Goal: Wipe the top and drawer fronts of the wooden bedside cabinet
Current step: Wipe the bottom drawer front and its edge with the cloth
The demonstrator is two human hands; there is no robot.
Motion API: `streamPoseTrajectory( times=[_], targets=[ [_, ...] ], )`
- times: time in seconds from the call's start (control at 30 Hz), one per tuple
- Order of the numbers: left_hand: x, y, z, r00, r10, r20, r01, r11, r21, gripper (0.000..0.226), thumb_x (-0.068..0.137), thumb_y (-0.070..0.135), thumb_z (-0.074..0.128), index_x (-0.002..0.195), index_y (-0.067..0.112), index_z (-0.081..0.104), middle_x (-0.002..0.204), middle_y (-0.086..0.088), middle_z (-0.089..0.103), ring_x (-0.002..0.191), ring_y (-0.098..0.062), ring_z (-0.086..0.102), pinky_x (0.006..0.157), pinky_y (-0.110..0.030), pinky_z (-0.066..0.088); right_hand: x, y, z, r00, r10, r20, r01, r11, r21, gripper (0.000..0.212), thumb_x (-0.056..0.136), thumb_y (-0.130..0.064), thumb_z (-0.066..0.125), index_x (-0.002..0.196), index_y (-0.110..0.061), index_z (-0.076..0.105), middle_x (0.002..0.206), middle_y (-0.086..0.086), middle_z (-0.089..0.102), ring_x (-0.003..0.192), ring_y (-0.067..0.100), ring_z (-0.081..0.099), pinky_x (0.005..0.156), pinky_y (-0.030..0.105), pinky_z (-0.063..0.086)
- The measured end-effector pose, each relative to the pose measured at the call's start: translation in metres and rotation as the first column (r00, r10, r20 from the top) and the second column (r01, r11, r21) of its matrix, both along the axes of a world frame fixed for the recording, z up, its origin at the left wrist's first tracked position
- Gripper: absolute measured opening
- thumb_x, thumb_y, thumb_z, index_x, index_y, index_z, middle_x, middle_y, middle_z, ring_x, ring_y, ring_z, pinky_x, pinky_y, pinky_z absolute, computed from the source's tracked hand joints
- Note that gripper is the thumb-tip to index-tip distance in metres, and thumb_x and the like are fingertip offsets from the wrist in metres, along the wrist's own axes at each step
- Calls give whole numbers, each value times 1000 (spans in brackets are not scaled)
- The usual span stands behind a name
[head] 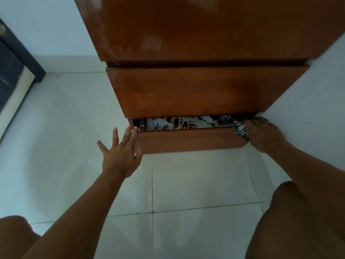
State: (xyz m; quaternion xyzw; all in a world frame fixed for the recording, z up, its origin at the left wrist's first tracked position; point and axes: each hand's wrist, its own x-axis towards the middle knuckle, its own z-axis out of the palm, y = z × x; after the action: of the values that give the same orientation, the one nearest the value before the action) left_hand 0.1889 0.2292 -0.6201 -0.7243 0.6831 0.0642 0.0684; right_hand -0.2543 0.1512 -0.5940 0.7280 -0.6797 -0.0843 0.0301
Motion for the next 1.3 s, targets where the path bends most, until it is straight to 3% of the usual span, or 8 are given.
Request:
streamPoseTrajectory(
  times=[0.2,0.33,0.47,0.57,0.73,0.93,1.17,1.3],
  targets=[
    [-2,-2,1,1000,29,-4,-29,999,12,72,102,61,15,162,32,-11,172,6,-7,157,-34,-11,114,-77,8,24,5,13,991,-75,-111,79,996,40,39,92,-12,55,131,-8,59,116,21,67,108,42,64,83,53,58],
    [-1,-4,4,998,44,-43,-43,999,19,71,103,57,19,163,30,-9,173,5,-5,158,-34,-9,113,-78,9,47,1,48,987,-156,27,154,986,59,38,91,-18,60,129,-13,52,120,18,62,109,41,62,87,50,50],
    [1,-3,6,997,44,-64,-42,999,33,71,104,54,20,162,30,-13,172,5,-10,158,-33,-10,115,-76,9,119,24,54,977,170,129,-154,980,-124,53,81,-13,62,132,-21,53,124,10,63,114,37,59,84,49,49],
    [4,-5,11,997,23,-71,-19,998,67,69,105,51,19,162,30,-14,172,5,-12,157,-33,-11,117,-75,7,193,33,43,901,341,270,-329,940,-90,65,86,-9,58,146,-28,41,144,2,50,132,32,47,100,50,42],
    [10,-6,11,998,-12,-61,17,996,88,68,106,47,19,161,30,-16,171,5,-15,157,-34,-13,118,-73,7,259,33,3,931,230,285,-282,946,157,73,100,-12,45,160,-36,11,168,0,14,154,31,10,122,57,9],
    [5,-4,7,995,29,-94,-22,997,78,69,106,47,22,162,30,-16,171,6,-14,157,-35,-11,116,-74,9,186,25,-8,961,152,230,-175,981,84,66,102,-10,36,161,-30,16,165,7,27,151,32,20,122,54,16],
    [4,-5,9,997,31,-78,-24,996,86,70,106,46,23,161,30,-16,172,6,-13,157,-35,-10,115,-75,11,59,17,-18,991,-47,128,53,997,-48,58,94,-10,55,151,-9,43,146,26,50,134,50,42,108,61,39],
    [3,-6,12,999,30,-43,-26,995,95,69,105,49,20,161,30,-16,172,6,-12,157,-35,-11,115,-75,10,14,14,-10,978,-188,94,187,982,15,58,96,-2,46,153,-1,36,152,31,41,142,54,31,112,63,35]
  ],
)
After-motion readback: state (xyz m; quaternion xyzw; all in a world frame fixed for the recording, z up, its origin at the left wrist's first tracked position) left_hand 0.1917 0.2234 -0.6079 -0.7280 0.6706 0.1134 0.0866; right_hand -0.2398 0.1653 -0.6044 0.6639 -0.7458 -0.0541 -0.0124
